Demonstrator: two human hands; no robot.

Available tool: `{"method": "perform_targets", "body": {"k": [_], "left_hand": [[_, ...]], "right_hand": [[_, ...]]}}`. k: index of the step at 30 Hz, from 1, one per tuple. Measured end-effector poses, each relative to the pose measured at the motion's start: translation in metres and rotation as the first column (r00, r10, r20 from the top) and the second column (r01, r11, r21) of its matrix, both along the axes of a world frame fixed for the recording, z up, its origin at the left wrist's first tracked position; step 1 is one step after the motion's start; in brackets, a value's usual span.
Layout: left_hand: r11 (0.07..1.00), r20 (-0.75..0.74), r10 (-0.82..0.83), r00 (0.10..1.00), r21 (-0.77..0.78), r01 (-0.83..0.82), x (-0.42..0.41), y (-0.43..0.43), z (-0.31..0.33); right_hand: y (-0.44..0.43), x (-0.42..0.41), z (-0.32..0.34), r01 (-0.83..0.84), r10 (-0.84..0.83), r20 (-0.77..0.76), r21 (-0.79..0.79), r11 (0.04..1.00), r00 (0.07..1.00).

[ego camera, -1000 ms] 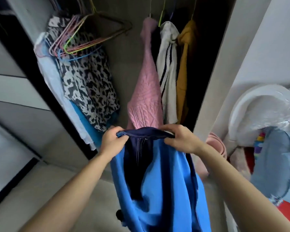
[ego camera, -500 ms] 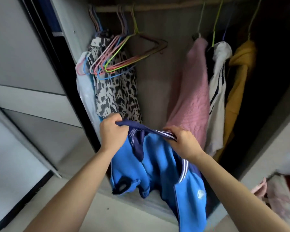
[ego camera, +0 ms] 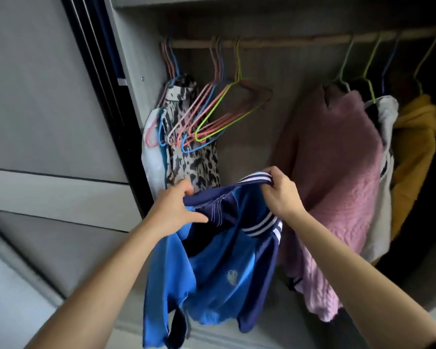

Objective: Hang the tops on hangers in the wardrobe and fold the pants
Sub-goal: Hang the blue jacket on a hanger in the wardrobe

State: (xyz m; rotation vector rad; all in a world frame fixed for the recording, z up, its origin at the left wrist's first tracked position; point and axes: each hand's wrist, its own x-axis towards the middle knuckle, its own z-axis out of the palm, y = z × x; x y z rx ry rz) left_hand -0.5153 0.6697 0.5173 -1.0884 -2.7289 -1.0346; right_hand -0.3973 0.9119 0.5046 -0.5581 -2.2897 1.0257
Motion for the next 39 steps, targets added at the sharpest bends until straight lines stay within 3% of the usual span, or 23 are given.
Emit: {"method": "perform_targets", "body": {"k": [1, 3, 6, 10, 12, 14, 16, 25, 29, 33, 39], "left_hand": [[1.0, 0.011, -0.011, 1.0, 0.014, 0.011, -0.009, -0.001, -0.002], [0.98, -0.023, 0.026, 0.999, 0.199, -0.02, -0.023, 0.003, 0.0], [0.808, -0.04, 0.225, 0.973, 0.566, -0.163, -0.039, 0.016, 0.01], [0.651, 0.02, 0.3, 0.954, 0.726, -0.22, -0.053, 0.029, 0.023], [0.643, 0.01, 0.28, 0.96, 0.74, -0.195, -0.06, 0.031, 0.027], [0.691, -0.037, 0.258, 0.965, 0.705, -0.158, -0.067, 0.035, 0.024], [0.723, -0.054, 0.27, 0.961, 0.67, -0.165, -0.076, 0.043, 0.021], [0.79, -0.031, 0.183, 0.983, 0.599, -0.128, -0.112, 0.077, 0.001], [0.812, -0.028, 0.132, 0.991, 0.576, -0.092, -0.133, 0.086, -0.002], [0.829, -0.018, 0.072, 0.997, 0.557, -0.05, -0.14, 0.085, -0.004], [0.81, 0.038, -0.019, 0.999, 0.587, -0.007, -0.142, 0.066, -0.007]], "right_hand": [[-0.004, -0.012, 0.01, -0.026, 0.025, -0.017, -0.045, 0.999, 1.0], [-0.008, -0.036, 0.024, -0.089, 0.085, -0.032, -0.127, 0.988, 0.996], [-0.008, -0.07, 0.037, -0.19, 0.189, -0.023, -0.197, 0.962, 0.982], [0.002, -0.122, 0.056, -0.399, 0.376, -0.136, -0.361, 0.843, 0.917], [0.009, -0.156, 0.073, -0.367, 0.281, -0.244, -0.47, 0.803, 0.928], [0.018, -0.187, 0.091, -0.255, 0.128, -0.282, -0.482, 0.838, 0.951], [0.028, -0.213, 0.104, -0.201, 0.076, -0.278, -0.455, 0.868, 0.958], [0.045, -0.232, 0.106, -0.045, 0.014, -0.484, -0.053, 0.998, 0.875], [0.046, -0.214, 0.121, 0.059, -0.025, -0.467, 0.058, 0.997, 0.884], [0.054, -0.193, 0.127, 0.224, -0.179, -0.424, 0.058, 0.973, 0.888], [0.048, -0.173, 0.128, 0.3, -0.303, -0.246, -0.047, 0.953, 0.921]]}}
